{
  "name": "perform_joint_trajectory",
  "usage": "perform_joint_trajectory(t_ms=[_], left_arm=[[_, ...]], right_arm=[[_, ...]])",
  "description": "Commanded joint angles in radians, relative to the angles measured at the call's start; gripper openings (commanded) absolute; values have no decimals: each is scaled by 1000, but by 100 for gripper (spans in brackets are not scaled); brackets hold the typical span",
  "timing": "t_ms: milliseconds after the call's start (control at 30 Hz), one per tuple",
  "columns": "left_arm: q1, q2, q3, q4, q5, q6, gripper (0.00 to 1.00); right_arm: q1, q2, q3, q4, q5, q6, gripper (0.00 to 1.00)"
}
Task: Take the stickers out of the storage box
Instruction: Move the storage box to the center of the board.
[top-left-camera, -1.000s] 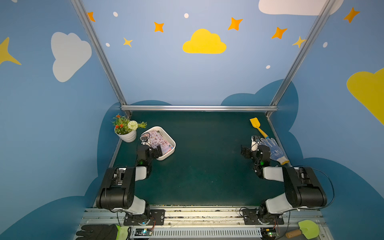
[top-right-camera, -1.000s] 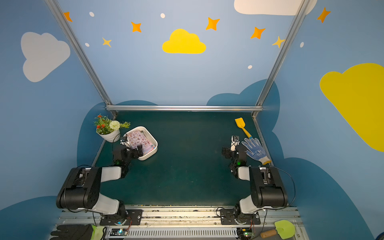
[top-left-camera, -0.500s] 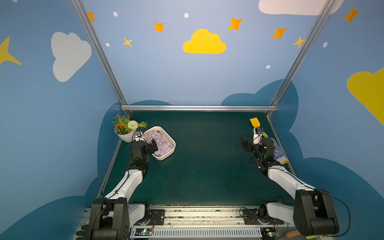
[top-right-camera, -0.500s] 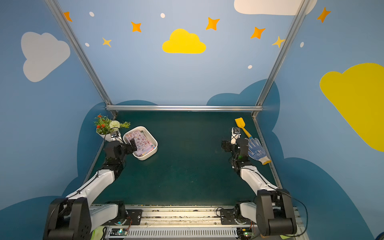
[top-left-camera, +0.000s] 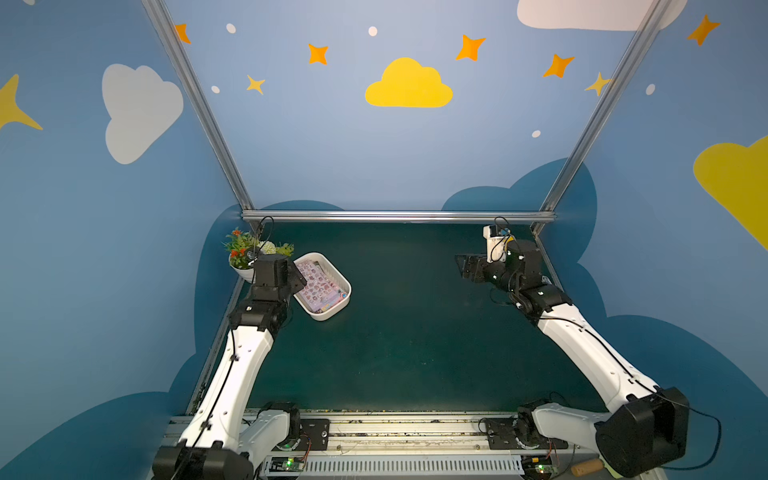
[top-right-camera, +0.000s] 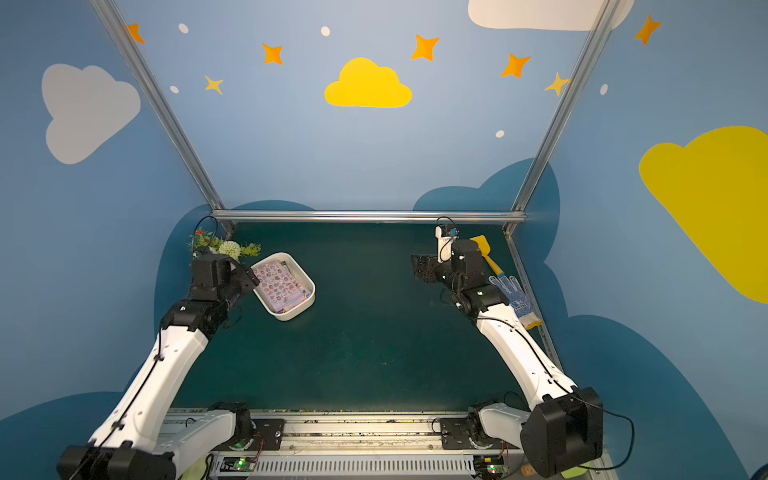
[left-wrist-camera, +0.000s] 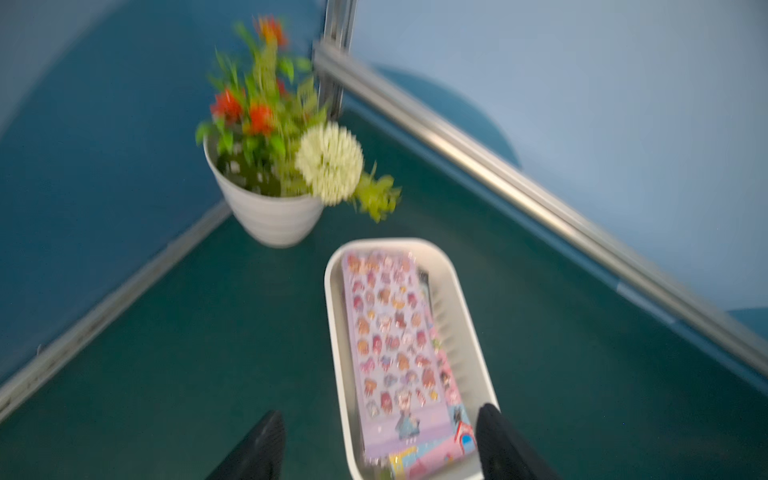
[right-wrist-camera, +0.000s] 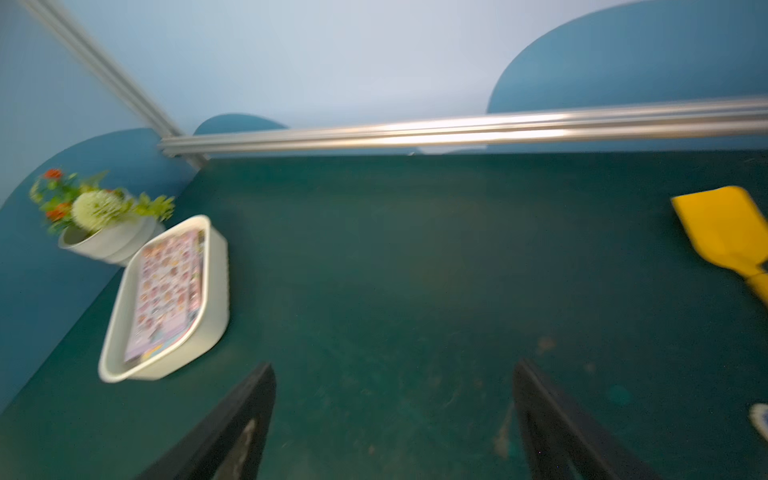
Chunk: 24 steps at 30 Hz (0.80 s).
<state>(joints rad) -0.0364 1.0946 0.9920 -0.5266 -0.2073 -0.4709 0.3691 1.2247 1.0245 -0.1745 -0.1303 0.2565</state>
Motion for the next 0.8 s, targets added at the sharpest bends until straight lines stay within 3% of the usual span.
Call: perform_joint_trajectory(t_ms=[0, 267, 367, 633, 767], left_arm=[[13, 77, 23, -226, 90, -98, 65], [69, 219, -12, -190, 108, -141, 57], [89, 279, -7, -149, 180, -125, 57], [109, 437, 47, -140, 187, -75, 57], [119, 479, 43, -101, 200, -79, 51]], right_arm=[[45, 7, 0, -114, -91, 81, 85], [154, 31, -66, -95, -118, 82, 83], [169, 25, -107, -55, -130, 92, 83], [194, 46, -140, -23, -153, 91, 83], [195, 48, -148, -10, -155, 91, 83]])
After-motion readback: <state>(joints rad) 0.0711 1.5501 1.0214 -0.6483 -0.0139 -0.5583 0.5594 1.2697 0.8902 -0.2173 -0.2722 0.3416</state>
